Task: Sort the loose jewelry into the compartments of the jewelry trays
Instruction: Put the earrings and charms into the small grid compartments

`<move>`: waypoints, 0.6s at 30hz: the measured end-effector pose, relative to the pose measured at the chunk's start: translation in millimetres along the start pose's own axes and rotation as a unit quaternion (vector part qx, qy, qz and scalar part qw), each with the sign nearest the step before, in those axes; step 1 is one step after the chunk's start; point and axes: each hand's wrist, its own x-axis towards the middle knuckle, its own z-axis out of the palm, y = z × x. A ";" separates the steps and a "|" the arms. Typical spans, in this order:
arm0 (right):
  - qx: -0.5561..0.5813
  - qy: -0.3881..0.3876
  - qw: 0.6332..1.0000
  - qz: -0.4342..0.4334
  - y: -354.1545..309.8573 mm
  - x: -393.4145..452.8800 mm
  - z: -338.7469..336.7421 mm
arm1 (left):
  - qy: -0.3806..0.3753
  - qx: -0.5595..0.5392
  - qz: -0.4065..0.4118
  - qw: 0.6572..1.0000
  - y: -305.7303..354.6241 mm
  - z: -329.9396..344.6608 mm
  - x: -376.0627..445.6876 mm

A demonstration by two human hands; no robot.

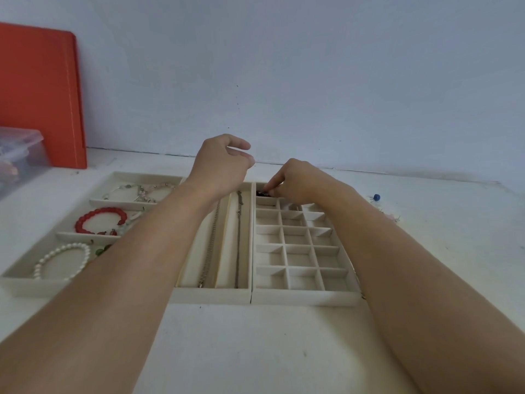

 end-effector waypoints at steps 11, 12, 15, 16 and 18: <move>0.019 0.015 1.000 -0.005 1.9 4.1 -0.2 | -0.009 0.003 0.001 1.000 -2.6 1.1 2.4; 0.021 0.017 1.000 -0.004 2.1 4.3 -0.3 | -0.010 0.004 0.003 1.000 -3.0 1.5 2.4; 0.029 0.024 0.999 -0.003 2.1 3.5 -1.9 | -0.010 0.007 0.003 1.000 -4.0 3.0 3.1; 0.027 0.026 0.999 -0.003 1.3 2.0 -3.1 | -0.009 0.010 0.004 1.000 -4.4 3.4 3.1; 0.028 0.037 0.999 -0.002 -0.1 -0.2 -5.9 | -0.009 0.016 0.005 1.000 -5.7 4.2 4.1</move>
